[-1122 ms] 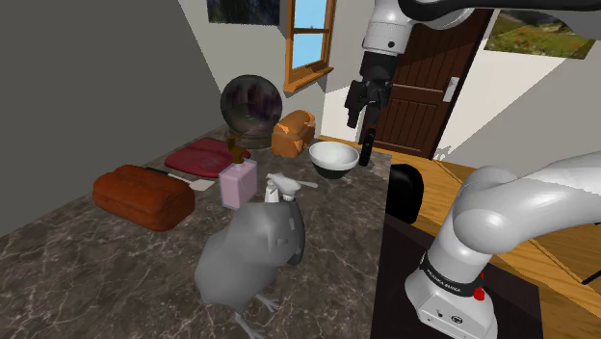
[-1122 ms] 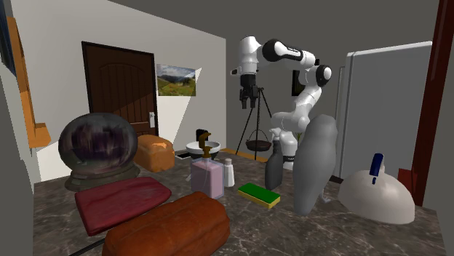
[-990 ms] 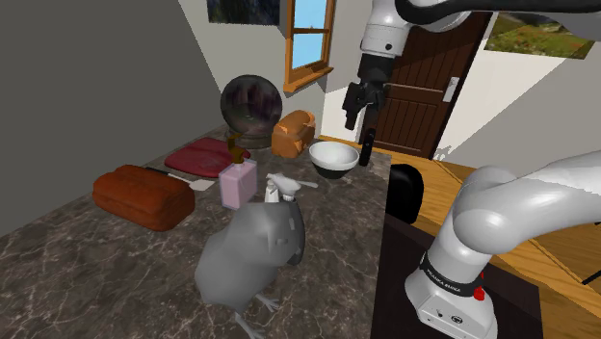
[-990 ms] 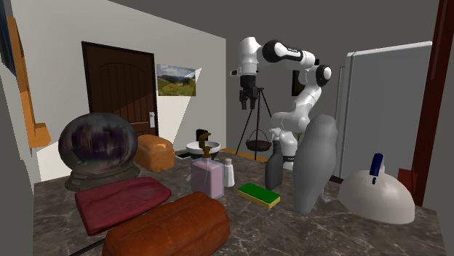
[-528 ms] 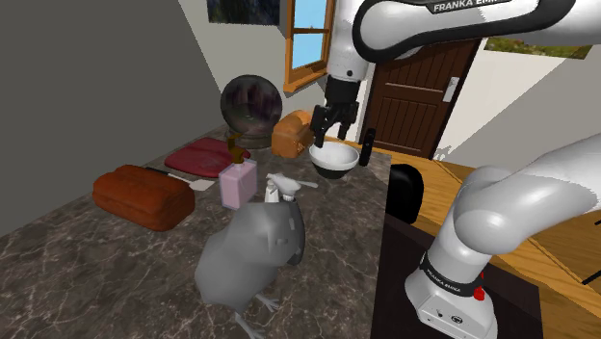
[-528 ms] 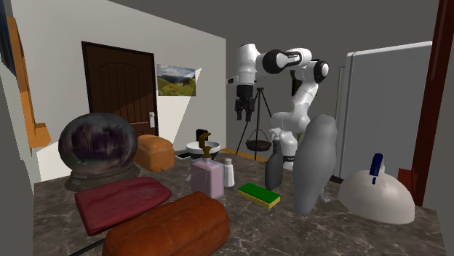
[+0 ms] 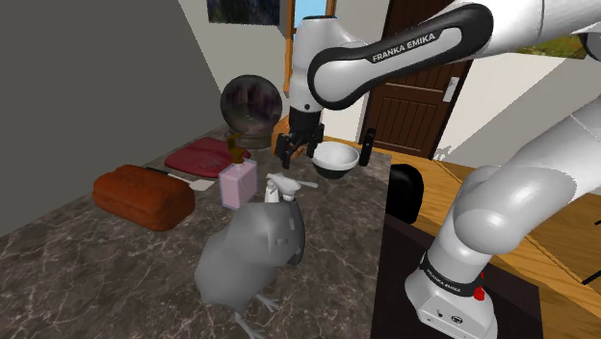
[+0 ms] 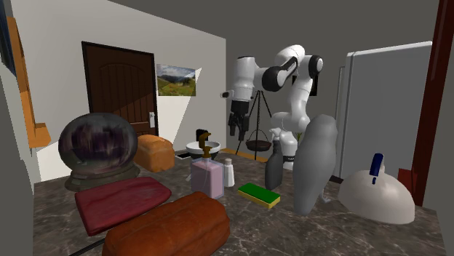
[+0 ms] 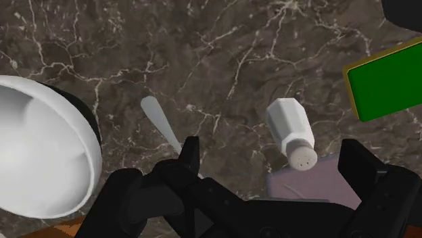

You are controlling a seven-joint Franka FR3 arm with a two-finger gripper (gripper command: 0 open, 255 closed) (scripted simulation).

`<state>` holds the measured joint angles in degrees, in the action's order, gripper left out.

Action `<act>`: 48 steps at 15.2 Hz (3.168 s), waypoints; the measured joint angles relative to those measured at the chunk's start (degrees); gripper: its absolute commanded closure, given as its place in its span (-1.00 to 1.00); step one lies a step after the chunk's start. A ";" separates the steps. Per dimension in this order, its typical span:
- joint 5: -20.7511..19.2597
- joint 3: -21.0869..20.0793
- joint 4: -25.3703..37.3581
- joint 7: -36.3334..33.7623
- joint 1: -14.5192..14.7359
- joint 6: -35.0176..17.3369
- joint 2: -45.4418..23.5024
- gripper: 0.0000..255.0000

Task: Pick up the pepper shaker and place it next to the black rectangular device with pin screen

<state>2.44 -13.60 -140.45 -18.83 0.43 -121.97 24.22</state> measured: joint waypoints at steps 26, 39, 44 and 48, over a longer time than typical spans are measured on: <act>-12.15 -6.48 5.00 -12.50 -2.20 -15.37 -20.39 1.00; -10.12 -6.24 7.11 -10.58 -1.97 -10.76 -17.58 1.00; -8.75 -6.00 8.87 -9.29 -1.75 -6.98 -15.35 1.00; -8.06 -5.82 11.14 -8.49 -1.65 -3.75 -14.27 1.00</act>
<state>-5.62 -19.43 -129.31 -27.32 -1.22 -125.72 9.94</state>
